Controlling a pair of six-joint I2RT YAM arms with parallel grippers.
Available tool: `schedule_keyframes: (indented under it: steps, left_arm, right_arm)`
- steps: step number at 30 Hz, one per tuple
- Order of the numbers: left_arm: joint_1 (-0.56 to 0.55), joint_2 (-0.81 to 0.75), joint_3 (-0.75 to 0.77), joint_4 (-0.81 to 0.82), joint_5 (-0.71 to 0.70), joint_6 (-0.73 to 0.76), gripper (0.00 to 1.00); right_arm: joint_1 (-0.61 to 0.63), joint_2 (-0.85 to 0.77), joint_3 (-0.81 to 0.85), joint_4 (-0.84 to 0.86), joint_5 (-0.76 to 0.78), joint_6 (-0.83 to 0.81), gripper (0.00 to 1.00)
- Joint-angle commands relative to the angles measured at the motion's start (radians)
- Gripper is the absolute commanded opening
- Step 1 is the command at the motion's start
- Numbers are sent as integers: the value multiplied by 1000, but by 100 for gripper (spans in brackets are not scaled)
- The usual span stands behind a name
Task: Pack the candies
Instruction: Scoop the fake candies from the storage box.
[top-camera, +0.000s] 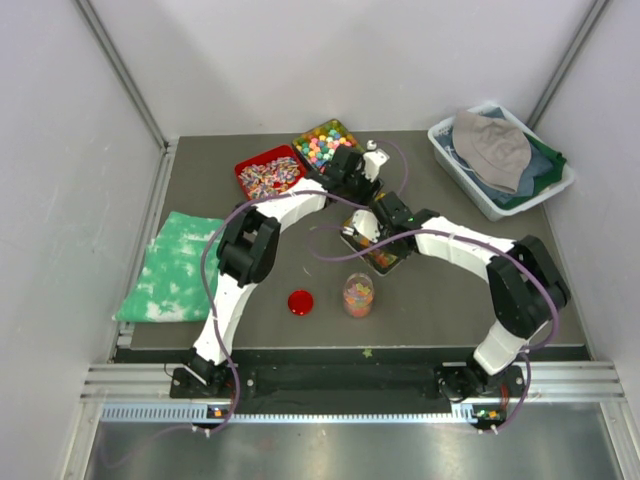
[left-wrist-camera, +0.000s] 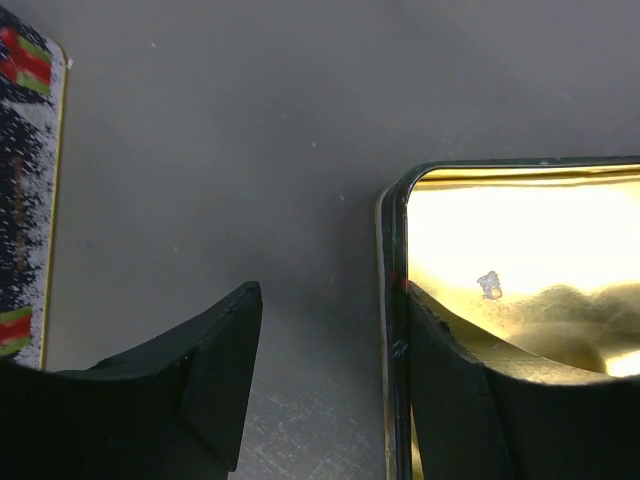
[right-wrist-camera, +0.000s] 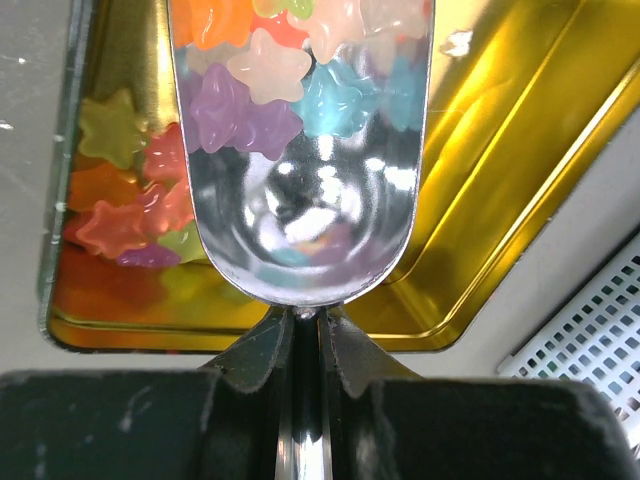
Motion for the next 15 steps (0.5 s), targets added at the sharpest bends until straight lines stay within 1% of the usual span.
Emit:
schedule_keyframes:
  steps: [1, 2, 7, 8, 9, 12, 13, 15]
  left_arm:
    - [9, -53, 67, 1, 50, -43, 63]
    - [10, -54, 71, 0, 40, -45, 66]
    - [27, -47, 66, 5, -20, -40, 71]
    - [33, -44, 66, 1, -20, -51, 73]
    - [40, -41, 66, 1, -23, -57, 78]
    - [70, -38, 67, 0, -13, -86, 83]
    - [87, -38, 68, -2, -8, -94, 87]
    - [105, -38, 74, -5, 1, -123, 91]
  right_arm:
    - [-8, -10, 44, 7, -23, 26, 0]
    - [-10, -12, 47, 4, -26, 27, 0]
    - [-10, -53, 62, -35, -46, 27, 0]
    - [-10, -58, 62, -39, -48, 27, 0]
    - [-8, -64, 61, -42, -49, 27, 0]
    - [-8, -84, 55, -52, -52, 30, 0]
    - [-10, -91, 53, -50, -52, 32, 0]
    - [-8, -98, 45, -49, -54, 38, 0]
